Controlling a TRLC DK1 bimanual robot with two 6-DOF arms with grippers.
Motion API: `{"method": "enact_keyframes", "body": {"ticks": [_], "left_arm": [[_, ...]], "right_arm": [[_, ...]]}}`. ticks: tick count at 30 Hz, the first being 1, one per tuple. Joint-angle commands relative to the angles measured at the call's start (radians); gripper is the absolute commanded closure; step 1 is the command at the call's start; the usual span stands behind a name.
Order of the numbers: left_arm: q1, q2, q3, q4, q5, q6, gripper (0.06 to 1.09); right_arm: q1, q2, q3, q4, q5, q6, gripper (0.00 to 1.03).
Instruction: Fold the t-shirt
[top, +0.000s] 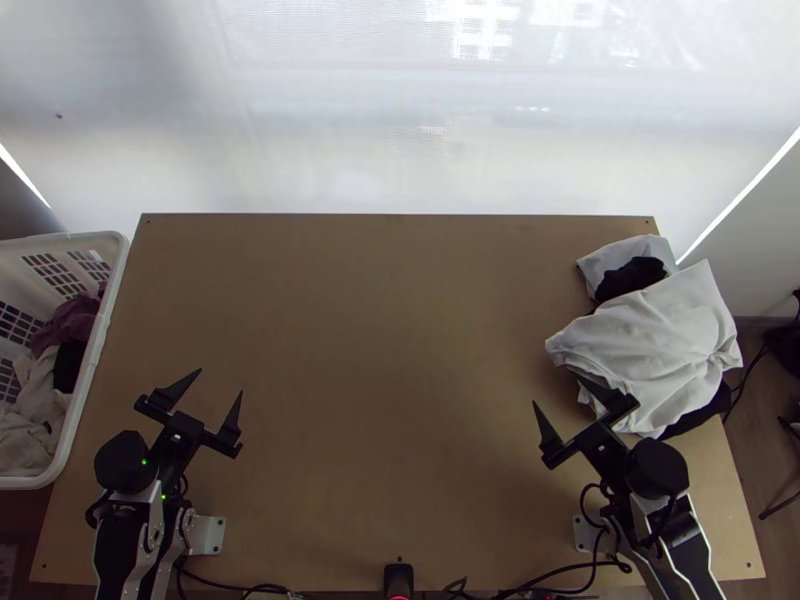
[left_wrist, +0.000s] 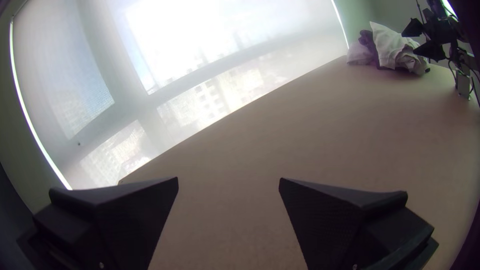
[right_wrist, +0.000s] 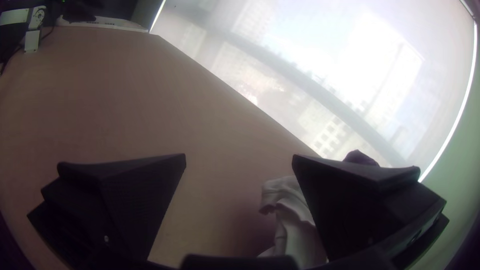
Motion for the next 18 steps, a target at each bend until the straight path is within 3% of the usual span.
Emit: {"method": "enact_keyframes", "body": {"ticks": [1, 4, 5, 6, 10, 18], "left_arm": [[0.0, 0.0, 0.0, 0.001, 0.0, -0.001, 0.1], [0.0, 0.0, 0.0, 0.001, 0.0, -0.001, 0.1], [0.0, 0.0, 0.0, 0.001, 0.0, -0.001, 0.1], [0.0, 0.0, 0.0, 0.001, 0.0, -0.001, 0.1], [0.0, 0.0, 0.0, 0.001, 0.0, -0.001, 0.1], [0.0, 0.0, 0.0, 0.001, 0.0, -0.001, 0.1]], "right_arm": [[0.0, 0.001, 0.0, 0.0, 0.001, 0.0, 0.04], [0.073, 0.016, -0.003, -0.003, -0.145, 0.045, 0.04], [0.13, 0.001, -0.001, -0.037, -0.218, 0.025, 0.04], [0.185, -0.003, 0.002, -0.061, -0.235, -0.006, 0.04], [0.323, -0.001, 0.002, -0.061, -0.235, -0.006, 0.04], [0.328, -0.001, 0.002, -0.061, -0.235, -0.006, 0.04]]}}
